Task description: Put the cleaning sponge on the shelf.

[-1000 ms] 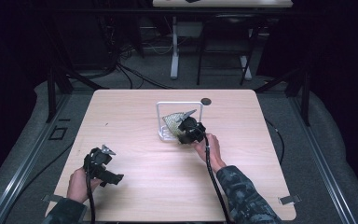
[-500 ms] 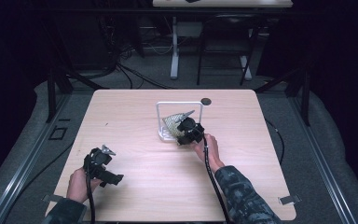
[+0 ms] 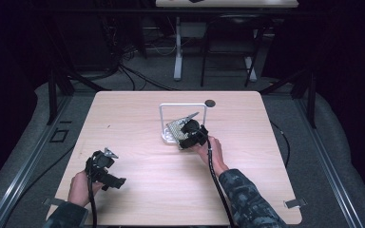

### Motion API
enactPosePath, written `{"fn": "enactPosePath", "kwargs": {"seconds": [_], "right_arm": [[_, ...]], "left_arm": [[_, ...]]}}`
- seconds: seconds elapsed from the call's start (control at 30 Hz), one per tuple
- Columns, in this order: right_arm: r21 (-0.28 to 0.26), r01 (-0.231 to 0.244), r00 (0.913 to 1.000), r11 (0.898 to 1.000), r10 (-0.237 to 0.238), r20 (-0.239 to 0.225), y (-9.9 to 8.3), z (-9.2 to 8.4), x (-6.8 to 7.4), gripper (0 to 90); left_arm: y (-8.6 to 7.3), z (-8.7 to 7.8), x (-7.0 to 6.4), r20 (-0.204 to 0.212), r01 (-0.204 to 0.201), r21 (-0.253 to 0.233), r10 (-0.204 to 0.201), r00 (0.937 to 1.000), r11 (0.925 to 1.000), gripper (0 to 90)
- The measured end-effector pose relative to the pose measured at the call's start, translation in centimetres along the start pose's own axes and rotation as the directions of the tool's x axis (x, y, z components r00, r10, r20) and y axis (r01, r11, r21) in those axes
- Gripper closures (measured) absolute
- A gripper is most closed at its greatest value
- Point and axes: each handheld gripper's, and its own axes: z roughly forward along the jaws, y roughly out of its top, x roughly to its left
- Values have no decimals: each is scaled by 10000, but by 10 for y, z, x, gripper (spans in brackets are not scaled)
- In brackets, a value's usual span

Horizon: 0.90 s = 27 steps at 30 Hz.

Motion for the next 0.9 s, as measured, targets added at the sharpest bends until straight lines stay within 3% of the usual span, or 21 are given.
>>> {"fn": "enactPosePath", "kwargs": {"seconds": [0.47,0.9], "right_arm": [[-273,193,9996,9994,-198,-200,2,-9,3,185],[-566,478,9969,9973,-511,-591,6,-30,16,141]], "left_arm": [[0,0,0,-9,-3,-13,3,10000,10000,4],[0,0,0,2,-27,-2,27,10000,10000,5]]}}
